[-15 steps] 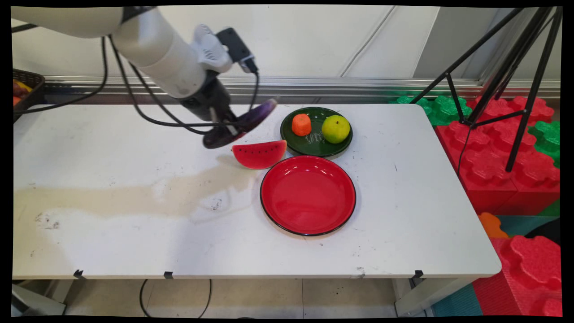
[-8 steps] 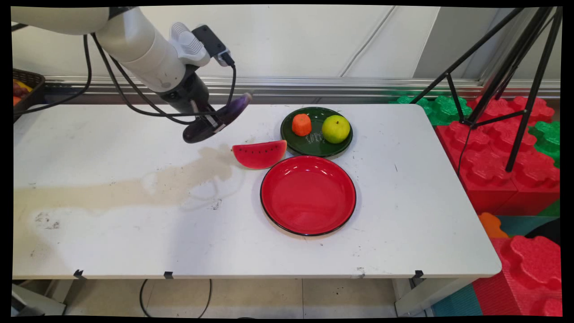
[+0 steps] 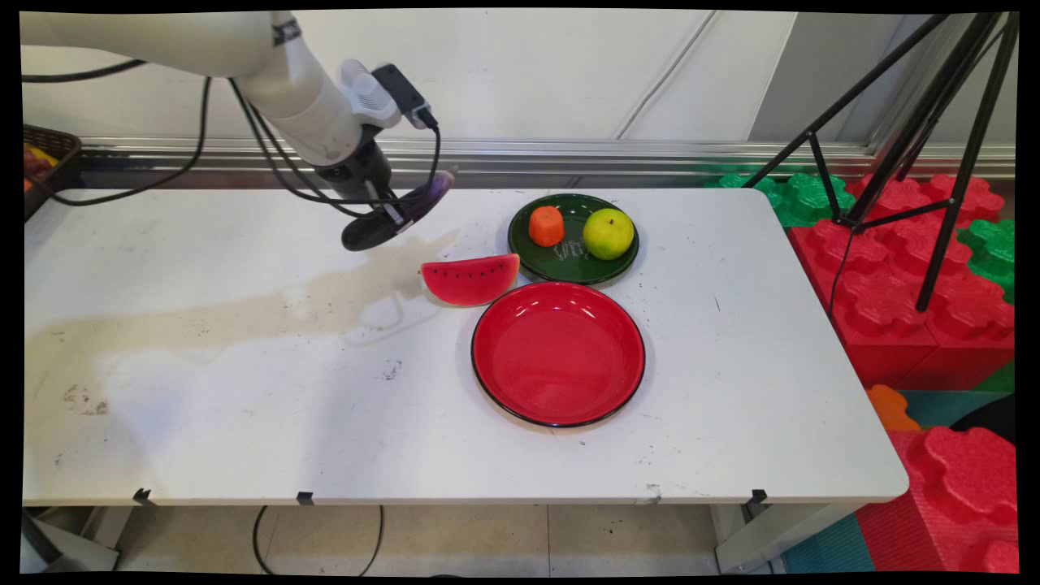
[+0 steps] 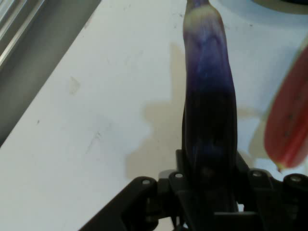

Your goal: Place the picked object on the table

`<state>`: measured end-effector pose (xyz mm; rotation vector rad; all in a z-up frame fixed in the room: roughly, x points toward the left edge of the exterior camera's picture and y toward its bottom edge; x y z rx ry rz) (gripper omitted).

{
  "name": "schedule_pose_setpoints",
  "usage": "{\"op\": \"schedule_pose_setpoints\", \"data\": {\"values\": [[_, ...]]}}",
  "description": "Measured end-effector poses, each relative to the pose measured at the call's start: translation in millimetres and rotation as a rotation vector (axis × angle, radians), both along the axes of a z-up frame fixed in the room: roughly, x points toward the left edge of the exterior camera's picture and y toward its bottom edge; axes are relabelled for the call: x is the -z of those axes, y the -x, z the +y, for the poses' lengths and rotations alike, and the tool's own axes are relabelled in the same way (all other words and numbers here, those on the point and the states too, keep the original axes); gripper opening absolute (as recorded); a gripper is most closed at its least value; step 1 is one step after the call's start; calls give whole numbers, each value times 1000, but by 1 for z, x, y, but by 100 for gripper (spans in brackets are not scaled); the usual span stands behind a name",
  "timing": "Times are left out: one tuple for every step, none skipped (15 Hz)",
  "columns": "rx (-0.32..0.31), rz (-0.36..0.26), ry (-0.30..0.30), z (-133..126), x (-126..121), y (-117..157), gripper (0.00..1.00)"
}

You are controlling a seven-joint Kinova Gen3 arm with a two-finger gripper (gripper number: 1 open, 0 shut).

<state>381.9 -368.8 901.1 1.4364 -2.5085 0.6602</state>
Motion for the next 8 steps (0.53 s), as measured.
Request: {"op": "schedule_pose_setpoints", "data": {"values": [[5,-4,-7,-8,7,-1,0],[11,-7,-14,-15,13,0,0],[18,-10,-22,-23,20,0,0],[27,-12,-29,-30,27,0,0],[33,-14,-36,-36,33,1,0],[37,-15,-39,-40,37,1,0],[41,-17,-44,-45,43,2,0],[44,-18,-47,-49,46,2,0]]}}
